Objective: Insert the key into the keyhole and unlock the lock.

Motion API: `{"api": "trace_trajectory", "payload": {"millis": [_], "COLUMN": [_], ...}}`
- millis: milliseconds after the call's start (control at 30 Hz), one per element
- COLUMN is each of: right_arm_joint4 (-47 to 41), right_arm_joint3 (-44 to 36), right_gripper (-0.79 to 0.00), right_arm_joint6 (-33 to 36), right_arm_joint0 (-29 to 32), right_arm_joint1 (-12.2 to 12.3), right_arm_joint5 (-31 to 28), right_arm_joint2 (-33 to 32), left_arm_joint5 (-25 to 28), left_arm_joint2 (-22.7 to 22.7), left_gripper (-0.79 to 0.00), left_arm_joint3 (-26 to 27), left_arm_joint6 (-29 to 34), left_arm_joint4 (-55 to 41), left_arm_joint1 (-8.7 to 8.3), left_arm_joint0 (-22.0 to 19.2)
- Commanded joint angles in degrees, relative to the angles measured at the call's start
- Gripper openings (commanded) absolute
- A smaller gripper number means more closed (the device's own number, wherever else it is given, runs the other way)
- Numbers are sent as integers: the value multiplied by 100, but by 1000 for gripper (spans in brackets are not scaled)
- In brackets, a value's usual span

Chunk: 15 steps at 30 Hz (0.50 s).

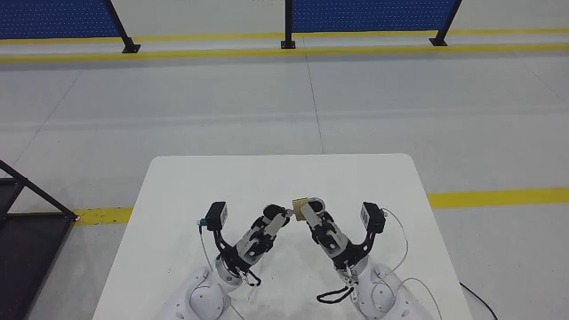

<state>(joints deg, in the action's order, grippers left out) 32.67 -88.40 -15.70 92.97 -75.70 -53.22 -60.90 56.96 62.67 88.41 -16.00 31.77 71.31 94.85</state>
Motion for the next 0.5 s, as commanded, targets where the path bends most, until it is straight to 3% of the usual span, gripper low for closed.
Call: {"api": "trace_trajectory", "payload": {"millis": [0,467], "right_arm_joint4": [-36,-71], "right_arm_joint3": [-11,-24], "right_gripper": [-785,-785], "right_arm_joint6": [47,177], "right_arm_joint0": [4,-13], "right_arm_joint1": [5,6], "right_arm_joint5": [3,93], "right_arm_joint2": [-10,1], "left_arm_joint5": [-65,-128], "left_arm_joint2": [15,-27], "left_gripper": [-579,-690], "left_arm_joint3": [13,-31], "left_arm_joint6": [10,-99], "left_arm_joint4": [81,312], "left_arm_joint1": [4,49], "left_arm_joint0": [-11,-22]}}
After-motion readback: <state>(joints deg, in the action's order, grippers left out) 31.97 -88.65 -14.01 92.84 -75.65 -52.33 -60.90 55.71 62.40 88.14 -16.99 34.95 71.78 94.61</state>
